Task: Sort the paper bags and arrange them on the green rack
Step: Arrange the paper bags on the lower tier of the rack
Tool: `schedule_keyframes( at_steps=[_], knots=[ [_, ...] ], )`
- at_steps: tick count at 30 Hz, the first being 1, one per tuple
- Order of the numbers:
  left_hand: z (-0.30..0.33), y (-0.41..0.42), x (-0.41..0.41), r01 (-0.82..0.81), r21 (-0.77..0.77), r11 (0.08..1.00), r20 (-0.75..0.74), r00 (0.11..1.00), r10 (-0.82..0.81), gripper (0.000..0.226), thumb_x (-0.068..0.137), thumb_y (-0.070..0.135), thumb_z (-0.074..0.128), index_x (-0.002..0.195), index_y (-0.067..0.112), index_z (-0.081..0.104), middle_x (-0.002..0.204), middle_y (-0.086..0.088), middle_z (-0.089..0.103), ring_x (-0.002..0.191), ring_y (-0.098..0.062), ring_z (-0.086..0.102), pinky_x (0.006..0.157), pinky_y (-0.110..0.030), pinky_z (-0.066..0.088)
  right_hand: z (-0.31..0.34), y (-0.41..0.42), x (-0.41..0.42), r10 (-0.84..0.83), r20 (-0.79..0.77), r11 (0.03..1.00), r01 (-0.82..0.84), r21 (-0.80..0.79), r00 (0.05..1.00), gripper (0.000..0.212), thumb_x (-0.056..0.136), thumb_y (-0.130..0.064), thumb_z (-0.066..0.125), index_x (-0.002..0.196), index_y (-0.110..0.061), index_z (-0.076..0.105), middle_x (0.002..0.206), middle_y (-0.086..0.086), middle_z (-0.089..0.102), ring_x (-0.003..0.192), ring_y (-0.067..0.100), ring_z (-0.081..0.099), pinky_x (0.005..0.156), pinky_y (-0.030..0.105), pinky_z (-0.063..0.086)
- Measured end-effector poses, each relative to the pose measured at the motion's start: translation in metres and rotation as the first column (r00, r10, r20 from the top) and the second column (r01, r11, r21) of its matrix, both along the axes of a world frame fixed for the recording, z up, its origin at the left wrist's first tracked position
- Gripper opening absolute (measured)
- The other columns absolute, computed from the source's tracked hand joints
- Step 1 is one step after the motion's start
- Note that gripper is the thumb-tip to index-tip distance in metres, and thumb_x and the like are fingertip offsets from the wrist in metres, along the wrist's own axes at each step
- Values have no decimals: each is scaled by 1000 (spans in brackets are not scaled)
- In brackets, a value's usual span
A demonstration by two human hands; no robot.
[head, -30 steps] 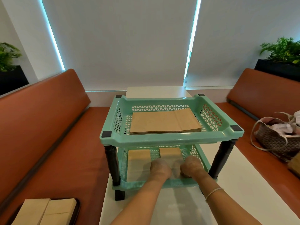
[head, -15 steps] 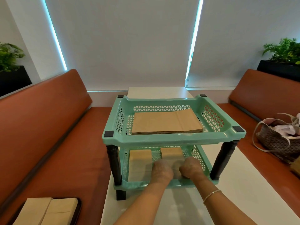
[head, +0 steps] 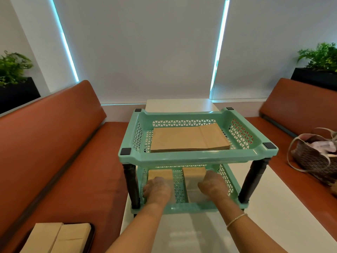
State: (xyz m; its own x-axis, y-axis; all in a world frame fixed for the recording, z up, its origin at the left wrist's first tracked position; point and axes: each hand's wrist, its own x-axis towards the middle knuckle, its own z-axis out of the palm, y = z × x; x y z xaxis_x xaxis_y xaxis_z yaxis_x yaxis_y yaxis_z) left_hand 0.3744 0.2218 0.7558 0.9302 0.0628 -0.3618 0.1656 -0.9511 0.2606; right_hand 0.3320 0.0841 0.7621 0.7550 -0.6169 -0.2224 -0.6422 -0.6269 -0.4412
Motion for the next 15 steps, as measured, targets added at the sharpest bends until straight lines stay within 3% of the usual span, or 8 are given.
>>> schedule_keyframes(
  at_steps=[8, 11, 15],
  knots=[
    [-8, 1, -1, -38, 7, 999, -11, 999, 38, 38, 92, 18, 50, 128, 6, 47, 127, -16, 49, 115, -28, 50, 89, -32, 48, -4, -1, -5, -33, -21, 999, 34, 30, 999, 17, 80, -19, 61, 96, -13, 62, 99, 6, 66, 94, 25, 63, 84, 35, 54],
    [-11, 0, 0, -64, -39, 997, -14, 998, 63, 42, 91, 17, 53, 130, 6, 45, 127, -17, 48, 116, -28, 47, 90, -32, 47, -8, -5, -10, 0, -62, 996, 6, 90, 998, 21, 75, -28, 71, 90, -17, 61, 98, 3, 65, 95, 22, 62, 87, 35, 52],
    [-12, -4, 0, -66, -77, 995, -22, 998, 64, 45, 90, 16, 55, 131, 6, 42, 128, -17, 43, 117, -29, 42, 93, -35, 45, -11, -6, -10, 48, -101, 992, -35, 123, 994, 21, 72, -26, 75, 85, -15, 63, 94, 4, 65, 91, 20, 62, 87, 33, 52]
  ],
)
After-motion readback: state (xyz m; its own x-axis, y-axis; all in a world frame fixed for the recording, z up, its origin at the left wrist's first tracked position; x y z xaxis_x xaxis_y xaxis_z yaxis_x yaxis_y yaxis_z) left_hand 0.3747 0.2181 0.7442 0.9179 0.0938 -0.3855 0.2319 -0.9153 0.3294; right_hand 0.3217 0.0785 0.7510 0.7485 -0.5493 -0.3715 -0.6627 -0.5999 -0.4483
